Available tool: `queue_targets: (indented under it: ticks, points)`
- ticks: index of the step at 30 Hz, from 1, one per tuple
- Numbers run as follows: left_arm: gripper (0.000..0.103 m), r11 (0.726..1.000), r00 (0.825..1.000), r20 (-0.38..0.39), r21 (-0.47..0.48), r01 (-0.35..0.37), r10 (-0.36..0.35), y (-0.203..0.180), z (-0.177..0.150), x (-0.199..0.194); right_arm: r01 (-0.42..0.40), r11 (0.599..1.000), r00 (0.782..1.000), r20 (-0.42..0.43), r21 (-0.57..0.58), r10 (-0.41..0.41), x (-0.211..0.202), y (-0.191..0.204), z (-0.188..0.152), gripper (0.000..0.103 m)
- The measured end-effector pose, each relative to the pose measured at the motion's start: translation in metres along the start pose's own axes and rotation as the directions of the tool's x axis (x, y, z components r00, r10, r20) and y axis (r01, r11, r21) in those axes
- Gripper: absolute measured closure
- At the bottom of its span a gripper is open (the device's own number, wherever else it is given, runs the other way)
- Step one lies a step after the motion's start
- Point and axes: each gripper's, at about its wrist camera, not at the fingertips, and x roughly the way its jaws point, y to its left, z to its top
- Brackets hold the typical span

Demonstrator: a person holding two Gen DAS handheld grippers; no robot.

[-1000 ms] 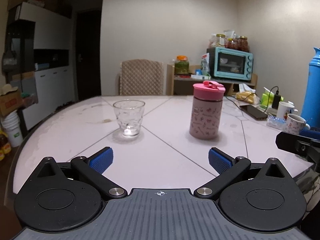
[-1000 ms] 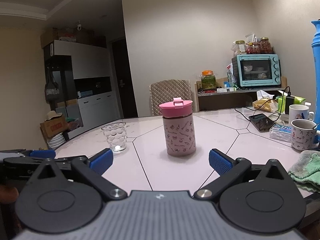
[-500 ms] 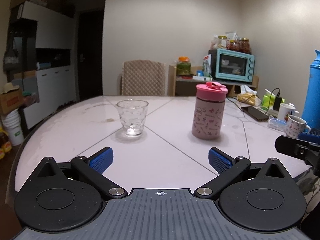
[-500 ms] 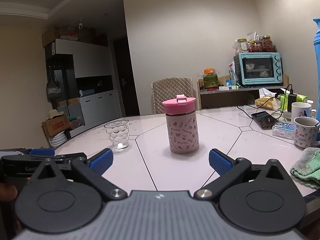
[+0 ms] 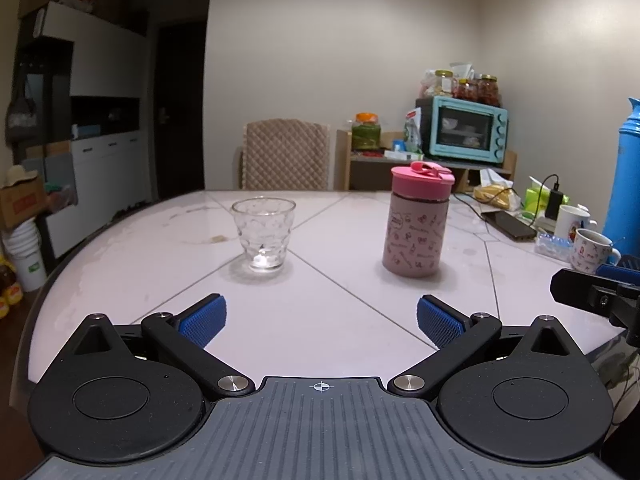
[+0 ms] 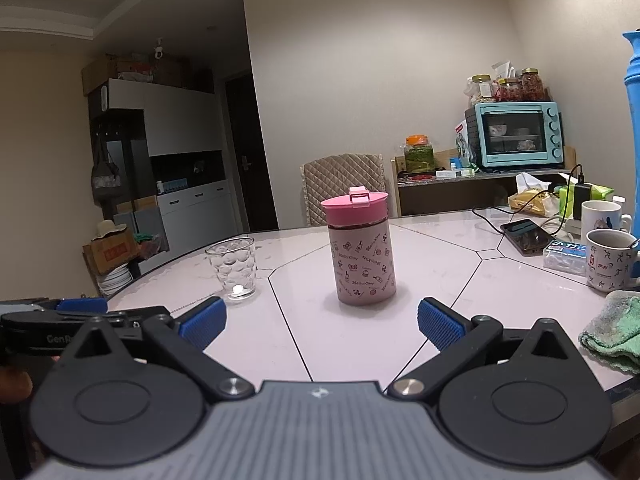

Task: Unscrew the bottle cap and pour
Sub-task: 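Move the left gripper toward the pink Hello Kitty bottle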

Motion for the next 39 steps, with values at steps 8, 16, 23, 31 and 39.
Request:
queue_targets:
  ticks: [8, 16, 23, 31, 39]
  points:
    - [0.000, 1.000, 1.000, -0.005, 0.012, 0.007, -0.007, -0.002, 0.001, 0.013, 0.014, 1.000, 1.000, 0.000, 0.001, -0.014, 0.005, -0.005, -0.002, 0.000]
    - [0.000, 0.999, 1.000, -0.009, 0.045, 0.027, -0.026, -0.008, 0.007, 0.038, 0.029, 1.000, 1.000, -0.002, 0.010, -0.029, 0.018, -0.015, -0.001, 0.000]
    - [0.000, 0.997, 0.999, -0.021, 0.062, 0.047, -0.046, -0.013, 0.013, 0.064, 0.026, 1.000, 1.000, -0.015, 0.014, -0.026, 0.038, -0.023, 0.003, 0.000]
    - [0.000, 0.994, 0.996, -0.040, 0.074, 0.083, -0.080, -0.015, 0.018, 0.093, 0.033, 0.999, 0.999, -0.010, 0.021, -0.033, 0.062, -0.035, 0.012, 0.000]
    - [0.000, 0.986, 0.993, -0.051, 0.127, 0.109, -0.104, -0.019, 0.024, 0.123, 0.033, 0.999, 0.999, -0.009, 0.015, -0.033, 0.084, -0.046, 0.025, 0.000]
